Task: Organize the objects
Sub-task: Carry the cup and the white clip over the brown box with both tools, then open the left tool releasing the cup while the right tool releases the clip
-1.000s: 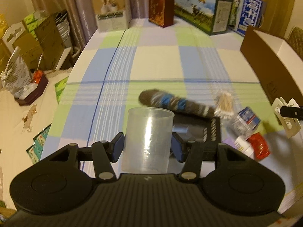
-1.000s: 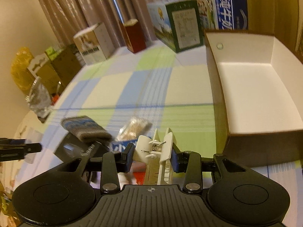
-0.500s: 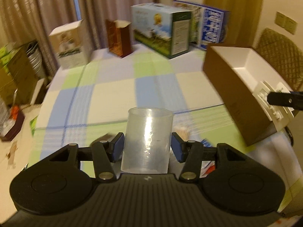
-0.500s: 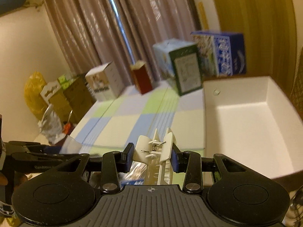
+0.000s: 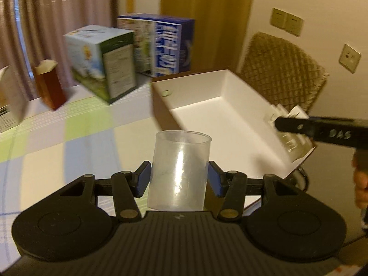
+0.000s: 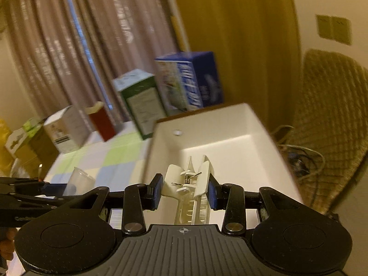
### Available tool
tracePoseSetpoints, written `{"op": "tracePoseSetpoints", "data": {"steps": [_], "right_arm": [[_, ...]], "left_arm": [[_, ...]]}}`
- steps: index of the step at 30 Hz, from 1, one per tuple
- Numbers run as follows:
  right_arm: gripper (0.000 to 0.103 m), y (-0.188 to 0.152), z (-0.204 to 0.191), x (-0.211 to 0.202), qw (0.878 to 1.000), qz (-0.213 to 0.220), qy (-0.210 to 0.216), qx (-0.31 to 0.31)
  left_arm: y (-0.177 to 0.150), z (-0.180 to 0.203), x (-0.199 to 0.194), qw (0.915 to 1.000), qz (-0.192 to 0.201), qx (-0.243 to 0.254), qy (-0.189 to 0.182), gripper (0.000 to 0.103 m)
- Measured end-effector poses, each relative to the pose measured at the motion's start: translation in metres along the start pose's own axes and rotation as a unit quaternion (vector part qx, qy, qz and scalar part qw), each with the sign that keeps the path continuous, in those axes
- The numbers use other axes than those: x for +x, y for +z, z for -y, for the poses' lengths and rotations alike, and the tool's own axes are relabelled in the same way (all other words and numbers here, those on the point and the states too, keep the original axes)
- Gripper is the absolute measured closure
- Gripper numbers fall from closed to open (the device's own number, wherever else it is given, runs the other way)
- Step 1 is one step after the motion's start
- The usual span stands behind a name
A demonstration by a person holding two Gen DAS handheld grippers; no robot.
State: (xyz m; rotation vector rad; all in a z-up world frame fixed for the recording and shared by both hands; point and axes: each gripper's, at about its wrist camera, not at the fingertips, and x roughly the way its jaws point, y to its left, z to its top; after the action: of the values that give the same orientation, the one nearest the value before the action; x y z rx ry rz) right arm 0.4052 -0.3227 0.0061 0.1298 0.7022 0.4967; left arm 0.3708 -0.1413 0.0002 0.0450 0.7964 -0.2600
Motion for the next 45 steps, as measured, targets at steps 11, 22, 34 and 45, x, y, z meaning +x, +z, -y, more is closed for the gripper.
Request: {"op": "tracePoseSetpoints", "data": {"steps": [11, 22, 34, 45], "right_arm": [[0.067, -0.002, 0.059, 0.044, 0.997, -0.059, -0.038, 0.009], [0.066, -0.013, 0.064, 0.089, 0.979, -0.169, -0.039, -0.107], [0.066, -0.022, 0.065, 0.101, 0.967, -0.183, -0.02, -0.177], [0.054, -0.02, 0.066, 0.081, 0.972, -0.151, -0.002, -0.178]], "left_arm": [[0.027, 0.053, 0.084, 0.9976, -0.058, 0.008, -0.036, 0.054], [0.012, 0.085, 0.148, 0.991, -0.123, 0.048, -0.021, 0.054], [0.012, 0.101, 0.165, 0.9845, -0.149, 0.09, -0.017, 0.066], [0.017, 0.105, 0.147, 0.985, -0.142, 0.098, -0.009, 0.049]]}}
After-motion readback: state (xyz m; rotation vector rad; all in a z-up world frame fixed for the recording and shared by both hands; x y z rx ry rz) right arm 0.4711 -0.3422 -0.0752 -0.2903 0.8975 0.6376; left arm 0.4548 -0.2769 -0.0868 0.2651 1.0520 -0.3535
